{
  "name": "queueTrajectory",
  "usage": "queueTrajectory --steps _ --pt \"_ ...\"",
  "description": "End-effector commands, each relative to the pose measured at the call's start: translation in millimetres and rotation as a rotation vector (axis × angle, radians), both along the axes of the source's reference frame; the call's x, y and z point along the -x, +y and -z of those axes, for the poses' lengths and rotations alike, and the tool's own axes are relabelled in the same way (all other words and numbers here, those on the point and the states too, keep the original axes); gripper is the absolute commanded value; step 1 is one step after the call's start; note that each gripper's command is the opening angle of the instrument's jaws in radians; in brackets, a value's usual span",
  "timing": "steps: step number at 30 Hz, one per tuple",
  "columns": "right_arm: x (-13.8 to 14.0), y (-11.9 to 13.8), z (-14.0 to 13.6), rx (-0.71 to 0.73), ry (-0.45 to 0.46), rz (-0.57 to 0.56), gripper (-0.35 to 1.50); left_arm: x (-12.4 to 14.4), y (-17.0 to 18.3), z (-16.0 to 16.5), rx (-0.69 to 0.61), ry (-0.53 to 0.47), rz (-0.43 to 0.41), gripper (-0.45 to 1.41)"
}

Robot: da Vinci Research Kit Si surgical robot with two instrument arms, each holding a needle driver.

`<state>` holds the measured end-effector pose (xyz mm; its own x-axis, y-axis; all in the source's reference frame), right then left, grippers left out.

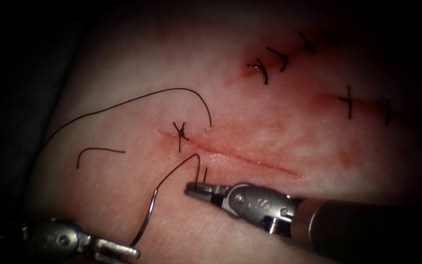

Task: Wound Closure
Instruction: Grasp suture near the wound and pull away with right hand to lengthen working end of the suture

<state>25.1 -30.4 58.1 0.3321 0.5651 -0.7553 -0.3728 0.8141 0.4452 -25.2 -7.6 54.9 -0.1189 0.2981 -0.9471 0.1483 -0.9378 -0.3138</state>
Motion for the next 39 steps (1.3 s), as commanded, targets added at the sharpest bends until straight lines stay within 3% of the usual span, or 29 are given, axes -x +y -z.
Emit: queueTrajectory --steps 1,10,15,17,18,22,27,29,32,39 --pt "-1.5 -2.8 1.0 -0.011 0.011 0.022 -0.35 0.7 -1.2 -1.0 -0.012 0.011 0.014 -0.45" --pt "-3.7 -9.2 5.8 -0.023 0.032 0.102 -0.35 0.9 -5.2 -1.0 -0.008 0.026 0.082 -0.45" --pt "-3.7 -9.1 7.1 -0.031 0.061 0.117 -0.35 -1.2 -6.8 -0.7 -0.024 0.023 0.121 -0.45" --pt "-3.5 -8.4 7.3 0.048 0.082 0.114 0.74 -3.8 -6.6 -0.1 -0.028 0.035 0.174 -0.45" --pt "-3.3 -8.2 7.3 0.062 0.090 0.107 0.93 -4.6 -6.3 0.2 -0.033 0.040 0.195 -0.45" --pt "-2.1 -6.1 7.6 0.174 0.102 0.128 1.18 -9.4 -2.9 1.6 -0.019 0.072 0.334 -0.45" --pt "-0.6 -3.2 7.7 0.228 0.099 0.135 1.16 -11.0 -0.7 1.9 -0.004 0.101 0.378 -0.45" --pt "0.0 -1.7 7.4 0.242 0.096 0.142 0.99 -11.4 0.4 1.9 0.000 0.108 0.397 -0.45" --pt "0.4 0.4 6.3 0.269 0.075 0.133 0.98 -11.5 1.3 1.8 0.006 0.106 0.405 -0.45" --pt "0.3 4.8 -0.6 0.325 -0.017 0.128 1.01 -10.9 3.2 0.9 -0.003 0.083 0.402 -0.45"
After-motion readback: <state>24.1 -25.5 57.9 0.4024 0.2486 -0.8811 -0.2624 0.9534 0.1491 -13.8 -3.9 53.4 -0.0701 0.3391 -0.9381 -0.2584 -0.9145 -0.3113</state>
